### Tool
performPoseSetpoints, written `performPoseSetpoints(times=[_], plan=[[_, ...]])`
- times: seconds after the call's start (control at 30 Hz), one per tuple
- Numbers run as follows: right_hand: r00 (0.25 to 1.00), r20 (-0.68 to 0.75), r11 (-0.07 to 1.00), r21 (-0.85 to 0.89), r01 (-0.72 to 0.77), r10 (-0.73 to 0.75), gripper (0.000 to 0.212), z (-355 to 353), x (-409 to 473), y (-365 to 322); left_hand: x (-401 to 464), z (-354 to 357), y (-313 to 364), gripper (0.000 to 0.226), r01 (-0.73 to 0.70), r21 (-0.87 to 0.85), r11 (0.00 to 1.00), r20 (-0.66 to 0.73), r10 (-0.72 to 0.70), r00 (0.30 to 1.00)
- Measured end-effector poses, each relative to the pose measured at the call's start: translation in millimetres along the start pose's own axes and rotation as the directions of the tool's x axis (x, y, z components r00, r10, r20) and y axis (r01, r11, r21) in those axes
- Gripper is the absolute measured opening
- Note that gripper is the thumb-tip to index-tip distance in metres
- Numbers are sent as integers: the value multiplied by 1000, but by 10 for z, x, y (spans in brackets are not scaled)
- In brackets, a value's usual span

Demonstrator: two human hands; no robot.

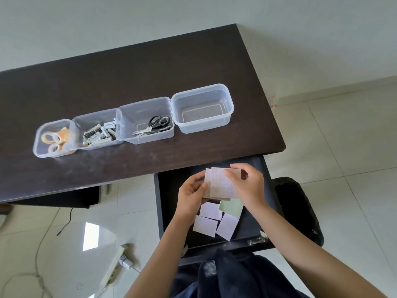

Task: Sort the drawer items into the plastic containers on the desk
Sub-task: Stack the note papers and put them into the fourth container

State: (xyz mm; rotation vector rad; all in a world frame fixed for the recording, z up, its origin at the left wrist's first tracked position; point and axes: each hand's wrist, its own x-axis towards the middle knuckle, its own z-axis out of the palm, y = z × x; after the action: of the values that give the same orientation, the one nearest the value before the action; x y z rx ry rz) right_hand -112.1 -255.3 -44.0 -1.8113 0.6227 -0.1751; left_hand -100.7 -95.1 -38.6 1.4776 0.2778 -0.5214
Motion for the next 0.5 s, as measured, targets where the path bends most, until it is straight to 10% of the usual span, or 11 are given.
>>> performPoseSetpoints(times=[0.27,0.5], plan=[[977,-86,980,-65,190,-195,29,92,-110,35,-106,113,94,32,-29,-128,991,6,30,1000],[997,80,1000,30,-1,-1,51,47,-192,-25,-102,167,142,34,-9,-201,979,3,10,1000]])
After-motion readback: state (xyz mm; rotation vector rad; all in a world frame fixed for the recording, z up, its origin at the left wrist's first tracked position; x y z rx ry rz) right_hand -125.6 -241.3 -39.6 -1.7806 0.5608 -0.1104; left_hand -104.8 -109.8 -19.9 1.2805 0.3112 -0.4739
